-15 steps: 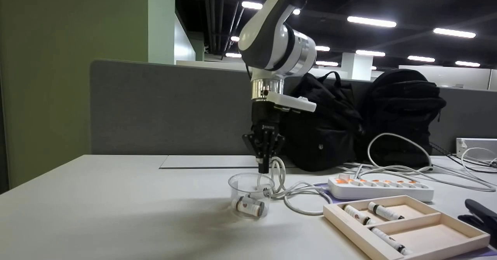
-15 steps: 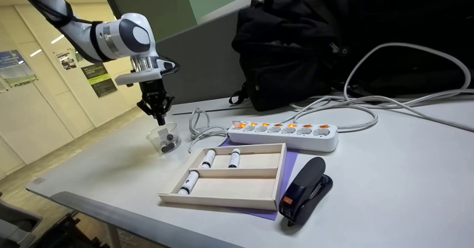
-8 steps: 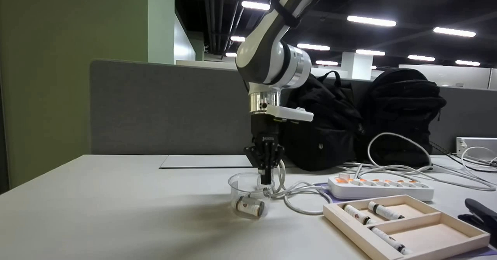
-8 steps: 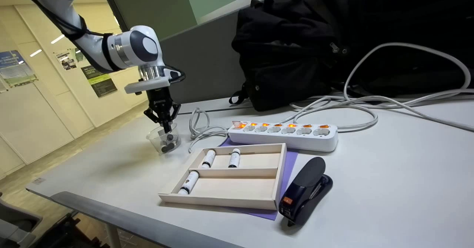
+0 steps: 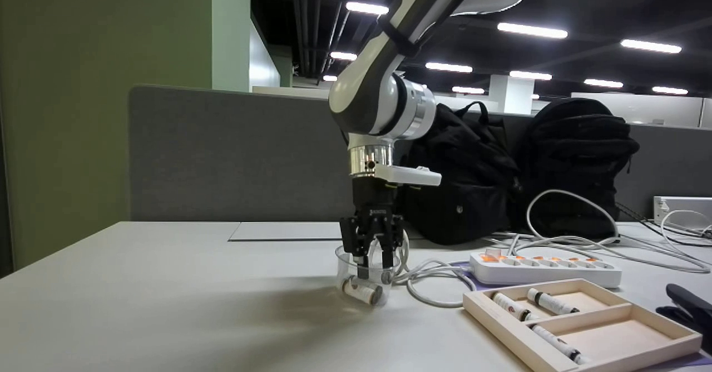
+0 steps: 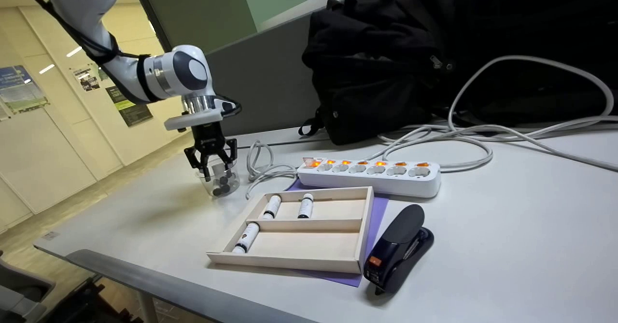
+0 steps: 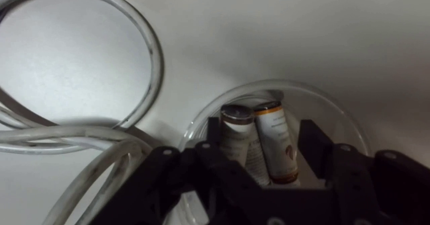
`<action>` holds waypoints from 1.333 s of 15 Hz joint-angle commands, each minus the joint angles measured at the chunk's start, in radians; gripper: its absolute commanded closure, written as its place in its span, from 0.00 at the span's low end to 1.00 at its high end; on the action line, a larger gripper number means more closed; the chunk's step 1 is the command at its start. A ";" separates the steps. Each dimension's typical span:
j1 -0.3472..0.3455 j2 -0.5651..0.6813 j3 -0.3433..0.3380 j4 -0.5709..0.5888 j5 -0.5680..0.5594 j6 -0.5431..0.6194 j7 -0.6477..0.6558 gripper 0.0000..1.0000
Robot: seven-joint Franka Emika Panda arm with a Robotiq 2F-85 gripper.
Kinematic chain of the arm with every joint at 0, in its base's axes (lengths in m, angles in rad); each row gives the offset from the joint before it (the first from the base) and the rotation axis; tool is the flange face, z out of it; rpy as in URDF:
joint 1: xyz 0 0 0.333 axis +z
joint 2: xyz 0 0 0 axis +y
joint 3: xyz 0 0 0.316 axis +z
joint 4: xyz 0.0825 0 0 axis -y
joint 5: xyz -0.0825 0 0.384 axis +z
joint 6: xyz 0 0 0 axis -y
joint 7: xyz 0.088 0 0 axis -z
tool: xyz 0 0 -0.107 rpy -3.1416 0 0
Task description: Take the bottle from the cup and put it in the top compartment of the box
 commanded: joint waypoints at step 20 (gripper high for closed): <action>0.102 0.068 -0.059 0.128 -0.102 -0.075 0.117 0.13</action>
